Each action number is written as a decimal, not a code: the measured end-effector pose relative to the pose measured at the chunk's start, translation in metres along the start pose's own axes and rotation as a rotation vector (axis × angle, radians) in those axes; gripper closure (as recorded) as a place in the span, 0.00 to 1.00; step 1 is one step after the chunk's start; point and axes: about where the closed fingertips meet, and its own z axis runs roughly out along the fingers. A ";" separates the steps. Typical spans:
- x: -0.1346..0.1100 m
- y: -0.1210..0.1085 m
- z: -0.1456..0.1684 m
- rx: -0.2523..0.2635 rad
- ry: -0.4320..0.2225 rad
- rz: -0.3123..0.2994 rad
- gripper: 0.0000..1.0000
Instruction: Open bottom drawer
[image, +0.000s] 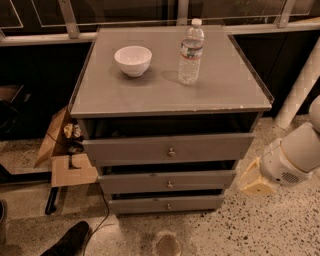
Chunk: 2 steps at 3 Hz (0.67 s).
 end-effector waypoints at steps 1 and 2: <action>0.015 -0.005 0.022 0.036 -0.011 -0.026 1.00; 0.051 -0.016 0.075 0.083 -0.065 -0.059 1.00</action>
Offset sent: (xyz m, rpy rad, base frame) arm 0.0239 -0.0437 -0.1731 0.0754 -0.2532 0.0088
